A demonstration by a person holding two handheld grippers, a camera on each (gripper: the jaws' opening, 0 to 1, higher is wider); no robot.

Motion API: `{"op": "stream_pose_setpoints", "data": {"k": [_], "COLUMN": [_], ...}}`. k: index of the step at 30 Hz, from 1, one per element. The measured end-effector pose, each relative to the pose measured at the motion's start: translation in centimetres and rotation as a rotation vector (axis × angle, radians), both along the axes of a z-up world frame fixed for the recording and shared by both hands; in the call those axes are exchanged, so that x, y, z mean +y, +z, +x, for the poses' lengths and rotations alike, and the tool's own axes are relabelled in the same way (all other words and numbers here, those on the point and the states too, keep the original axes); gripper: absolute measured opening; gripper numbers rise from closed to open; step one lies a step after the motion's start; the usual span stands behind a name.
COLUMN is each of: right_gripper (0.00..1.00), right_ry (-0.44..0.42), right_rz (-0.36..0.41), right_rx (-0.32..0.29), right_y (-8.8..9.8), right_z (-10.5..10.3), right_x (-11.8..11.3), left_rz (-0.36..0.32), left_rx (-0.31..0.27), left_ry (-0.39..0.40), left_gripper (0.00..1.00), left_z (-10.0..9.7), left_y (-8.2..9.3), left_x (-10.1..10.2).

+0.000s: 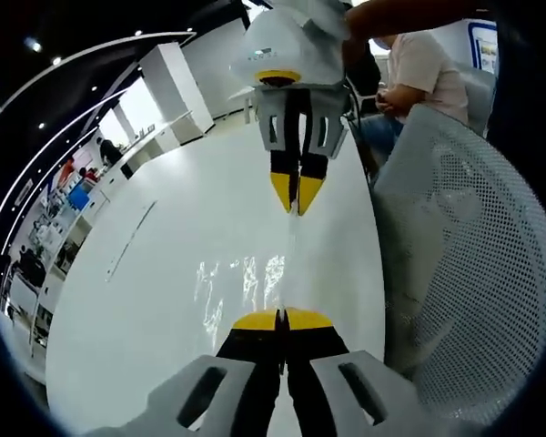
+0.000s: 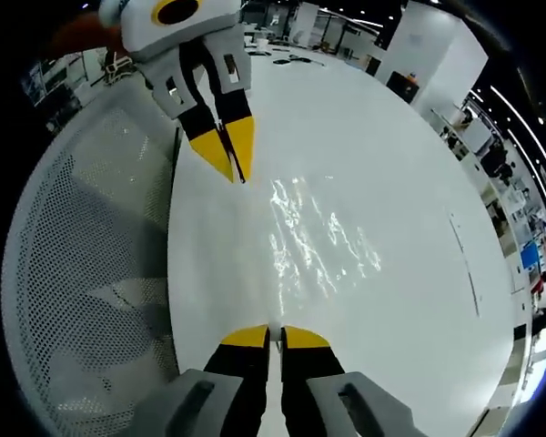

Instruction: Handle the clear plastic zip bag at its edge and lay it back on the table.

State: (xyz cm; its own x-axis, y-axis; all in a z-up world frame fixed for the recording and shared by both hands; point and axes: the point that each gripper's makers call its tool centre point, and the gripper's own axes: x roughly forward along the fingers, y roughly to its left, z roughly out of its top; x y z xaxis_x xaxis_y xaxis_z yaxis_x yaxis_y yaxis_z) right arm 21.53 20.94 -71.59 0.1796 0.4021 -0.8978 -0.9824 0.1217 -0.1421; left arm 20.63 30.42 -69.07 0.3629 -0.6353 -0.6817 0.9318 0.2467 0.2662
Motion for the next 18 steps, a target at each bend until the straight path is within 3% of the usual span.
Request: {"op": "stream_pose_setpoints", "data": {"k": [7,10,18], "right_gripper": [0.06,0.07,0.08], "right_ry": [0.049,0.083,0.076], "right_rz": [0.039,0.051,0.079], "right_rx": [0.008,-0.019,-0.037], "right_y": [-0.2,0.2,1.7], "right_z": [-0.7,-0.8,-0.7], "right_x": [0.5,0.8,1.3], "left_rz": [-0.003,-0.008,0.007], "left_rx": [-0.009,-0.021,-0.037], "left_ry": [-0.007,-0.023,-0.025], "left_gripper": [0.00,0.00,0.00], "left_z": [-0.2,-0.3,-0.3], "left_y": [0.0,0.1,-0.2], "left_x": [0.0,-0.1,0.4]}}
